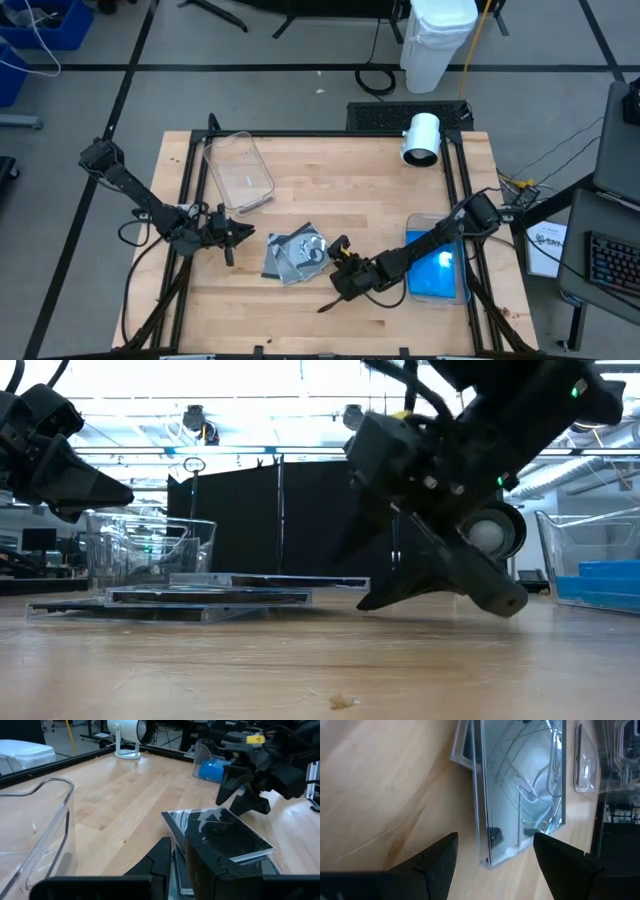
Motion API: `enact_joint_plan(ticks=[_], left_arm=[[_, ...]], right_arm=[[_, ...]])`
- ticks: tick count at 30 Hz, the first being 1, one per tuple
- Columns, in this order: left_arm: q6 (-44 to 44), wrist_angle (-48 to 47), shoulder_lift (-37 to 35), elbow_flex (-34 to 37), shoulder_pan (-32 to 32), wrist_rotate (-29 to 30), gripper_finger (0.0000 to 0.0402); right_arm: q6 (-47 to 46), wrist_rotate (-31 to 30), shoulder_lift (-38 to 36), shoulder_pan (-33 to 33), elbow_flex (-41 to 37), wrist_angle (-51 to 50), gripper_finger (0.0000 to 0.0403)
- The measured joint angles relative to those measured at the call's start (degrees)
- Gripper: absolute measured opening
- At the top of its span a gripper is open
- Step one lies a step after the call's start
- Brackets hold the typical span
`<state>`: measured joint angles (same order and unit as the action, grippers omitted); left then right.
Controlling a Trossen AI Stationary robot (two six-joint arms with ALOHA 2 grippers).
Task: Pick & place jewel cases by type
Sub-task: Put the top black disc case into the left transparent bin
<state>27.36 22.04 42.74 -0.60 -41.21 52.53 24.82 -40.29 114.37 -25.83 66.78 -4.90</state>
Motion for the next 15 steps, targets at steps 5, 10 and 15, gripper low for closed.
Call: enact_joint_plan(ticks=[5,10,15], left_arm=[[-0.02,0.01,0.00,0.00,-0.01,0.00,0.0063],[-0.02,0.02,0.00,0.00,0.00,0.02,0.0063],[-0.04,0.00,0.00,0.00,0.00,0.02,0.0063]], right_arm=[[0.31,0.04,-0.11,0.95,-3.09,7.40,0.0251],[-0.05,-0.02,-0.24,1.97,-4.89,11.38,0.0251],[-2.45,0.00,-0.20,2.71,-4.92,11.36,0.0251]])
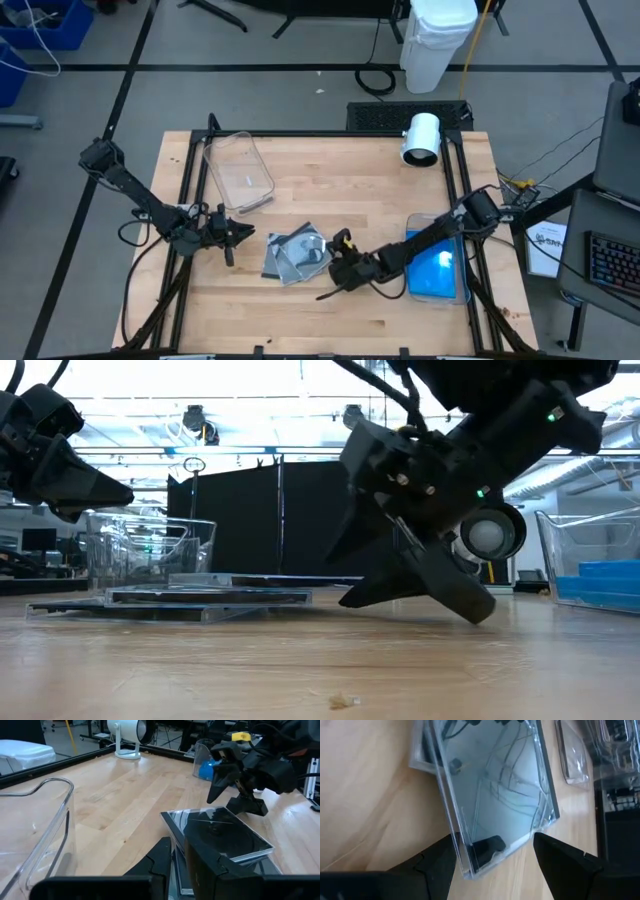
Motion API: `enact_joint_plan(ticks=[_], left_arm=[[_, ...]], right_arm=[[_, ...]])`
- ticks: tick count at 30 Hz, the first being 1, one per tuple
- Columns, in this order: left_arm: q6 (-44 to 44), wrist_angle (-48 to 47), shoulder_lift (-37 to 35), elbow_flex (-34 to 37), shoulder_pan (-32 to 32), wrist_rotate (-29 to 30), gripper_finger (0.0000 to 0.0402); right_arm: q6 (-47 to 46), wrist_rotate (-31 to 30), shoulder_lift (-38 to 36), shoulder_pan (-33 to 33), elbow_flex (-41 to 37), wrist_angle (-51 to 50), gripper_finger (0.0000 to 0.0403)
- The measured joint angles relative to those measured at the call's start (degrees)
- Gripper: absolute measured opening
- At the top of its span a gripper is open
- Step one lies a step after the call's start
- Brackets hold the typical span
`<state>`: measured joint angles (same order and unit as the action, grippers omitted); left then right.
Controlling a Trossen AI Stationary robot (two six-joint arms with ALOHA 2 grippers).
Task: Pick & place jewel cases by type
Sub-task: Put the top black disc case into the left transparent bin
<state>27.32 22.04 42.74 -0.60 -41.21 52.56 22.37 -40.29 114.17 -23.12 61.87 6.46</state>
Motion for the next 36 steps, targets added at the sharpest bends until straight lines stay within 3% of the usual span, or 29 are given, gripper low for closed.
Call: enact_joint_plan(ticks=[9,24,36], left_arm=[[-0.01,0.00,0.00,0.00,-0.01,0.00,0.0063],[-0.01,-0.02,0.00,0.00,0.00,0.00,0.0063],[-0.01,-0.07,0.00,0.00,-0.01,0.00,0.0063]], right_arm=[[-3.07,1.29,0.09,1.09,0.00,-0.10,0.0228],[-3.29,2.22,0.22,1.08,-0.11,2.62,0.0055],[-3.66,-4.50,0.24,0.99,-0.17,6.32,0.0026]])
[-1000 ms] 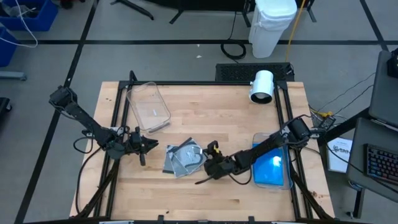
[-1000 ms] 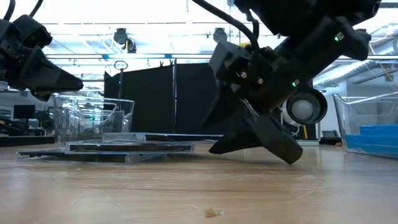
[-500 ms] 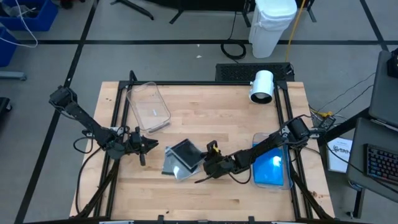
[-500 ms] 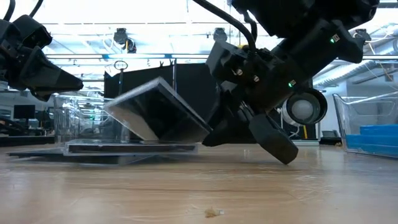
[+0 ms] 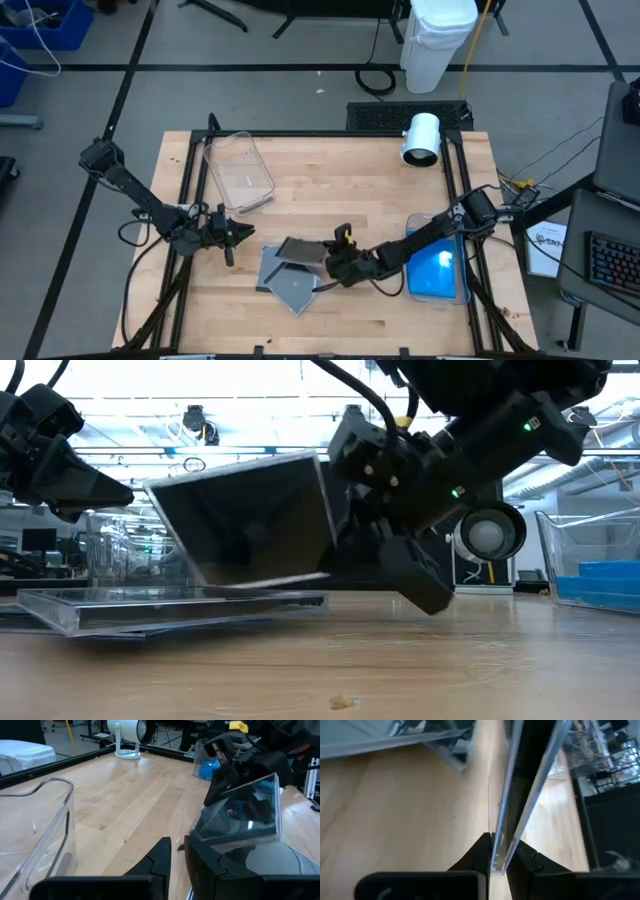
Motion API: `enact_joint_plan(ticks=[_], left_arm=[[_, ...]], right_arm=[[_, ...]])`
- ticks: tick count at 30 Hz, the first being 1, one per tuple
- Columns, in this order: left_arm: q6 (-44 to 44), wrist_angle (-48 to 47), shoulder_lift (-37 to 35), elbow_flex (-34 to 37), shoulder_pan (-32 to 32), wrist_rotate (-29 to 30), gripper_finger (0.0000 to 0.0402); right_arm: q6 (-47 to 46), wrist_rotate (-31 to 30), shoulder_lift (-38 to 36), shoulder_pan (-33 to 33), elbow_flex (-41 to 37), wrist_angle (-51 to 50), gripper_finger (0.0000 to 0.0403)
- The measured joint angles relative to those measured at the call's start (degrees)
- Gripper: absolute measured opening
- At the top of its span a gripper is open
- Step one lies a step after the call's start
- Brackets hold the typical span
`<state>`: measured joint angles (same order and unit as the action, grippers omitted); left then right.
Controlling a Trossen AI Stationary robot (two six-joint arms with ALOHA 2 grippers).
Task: Pick & place jewel cases by type
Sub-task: Put the top black disc case into the left transparent bin
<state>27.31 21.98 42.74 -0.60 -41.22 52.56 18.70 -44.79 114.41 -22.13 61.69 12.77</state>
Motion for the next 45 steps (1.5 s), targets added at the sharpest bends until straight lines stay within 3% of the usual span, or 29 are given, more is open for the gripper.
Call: enact_joint_plan(ticks=[13,18,23,32,38,42,45], left_arm=[[0.22,-0.79,0.00,0.00,-0.01,-0.05,0.0063],[-0.05,-0.79,0.00,0.00,0.01,-0.07,0.0063],[-0.13,-0.76,0.00,0.00,0.01,-0.11,0.0063],[-0.09,-0.76,0.00,0.00,0.00,-0.19,0.0063],[-0.02,-0.74,0.00,0.00,-0.01,-0.20,0.0063],[0.00,-0.74,0.00,0.00,-0.02,-0.20,0.0063],[0.00,-0.76,0.00,0.00,0.01,-0.20,0.0063]], right_arm=[[-0.03,-1.70,-6.46,-0.11,-0.28,1.68,0.0026],[-0.72,-1.56,-13.67,-0.03,-4.33,2.88,0.0026],[-3.21,1.22,-24.69,0.94,-13.22,6.97,0.0025],[-8.54,17.22,-46.00,4.67,-30.54,21.29,0.0024],[-12.40,30.82,-53.09,7.03,-35.42,22.70,0.0024],[-15.33,44.46,-54.64,7.66,-37.56,22.65,0.0024],[-18.27,59.96,-54.75,8.29,-38.04,22.71,0.0025]])
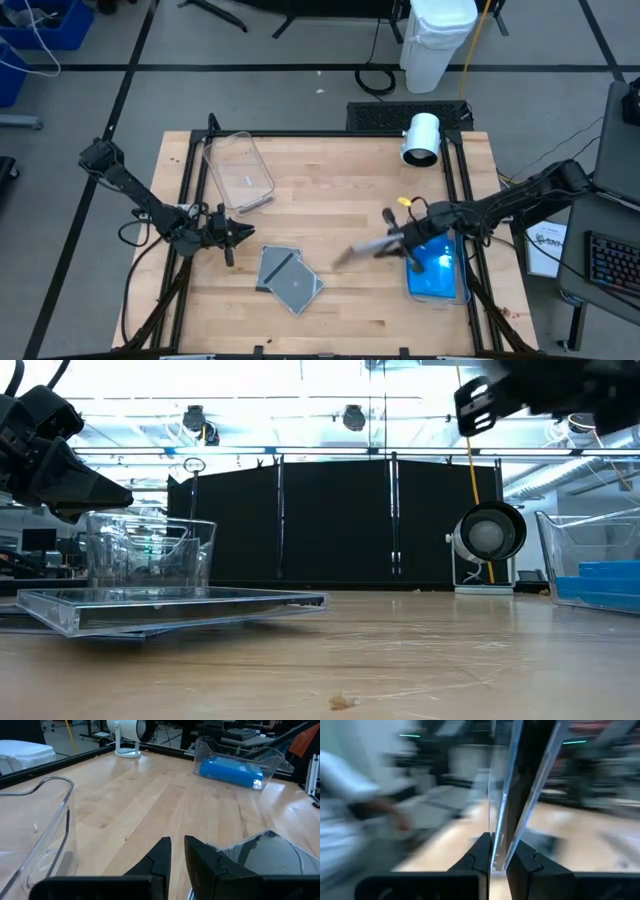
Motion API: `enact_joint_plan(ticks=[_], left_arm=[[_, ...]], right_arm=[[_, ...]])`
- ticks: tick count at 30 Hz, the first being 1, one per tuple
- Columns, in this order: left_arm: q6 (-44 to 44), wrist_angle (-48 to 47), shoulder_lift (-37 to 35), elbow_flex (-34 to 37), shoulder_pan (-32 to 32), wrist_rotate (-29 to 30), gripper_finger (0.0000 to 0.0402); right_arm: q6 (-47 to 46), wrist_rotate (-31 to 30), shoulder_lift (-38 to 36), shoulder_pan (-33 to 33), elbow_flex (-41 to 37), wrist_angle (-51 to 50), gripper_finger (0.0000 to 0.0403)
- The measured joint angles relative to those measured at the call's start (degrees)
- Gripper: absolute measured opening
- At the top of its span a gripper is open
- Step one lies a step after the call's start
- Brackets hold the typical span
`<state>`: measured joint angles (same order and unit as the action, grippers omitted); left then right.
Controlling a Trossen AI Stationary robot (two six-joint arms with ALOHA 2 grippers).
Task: Pick & place jewel cases by type
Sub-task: Put the top black disc case into the left transparent bin
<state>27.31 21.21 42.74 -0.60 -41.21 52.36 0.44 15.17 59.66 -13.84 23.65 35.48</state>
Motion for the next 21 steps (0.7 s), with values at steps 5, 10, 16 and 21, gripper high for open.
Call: enact_joint_plan(ticks=[5,10,16,21], left_arm=[[-0.01,0.02,0.00,0.00,0.00,0.02,0.0063],[-0.02,0.02,0.00,0.00,0.00,0.02,0.0063],[-0.02,0.00,0.00,0.00,0.00,0.02,0.0063],[-0.02,0.02,-0.01,0.00,0.00,0.02,0.0063]], right_arm=[[-2.98,15.52,0.00,-0.73,-0.03,0.28,0.0024],[-2.17,15.89,0.00,-3.14,-0.03,0.30,0.0024],[-0.25,-7.43,0.03,-6.47,-0.03,0.31,0.0024],[0.99,-34.24,1.38,-9.89,-0.03,2.13,0.0024]])
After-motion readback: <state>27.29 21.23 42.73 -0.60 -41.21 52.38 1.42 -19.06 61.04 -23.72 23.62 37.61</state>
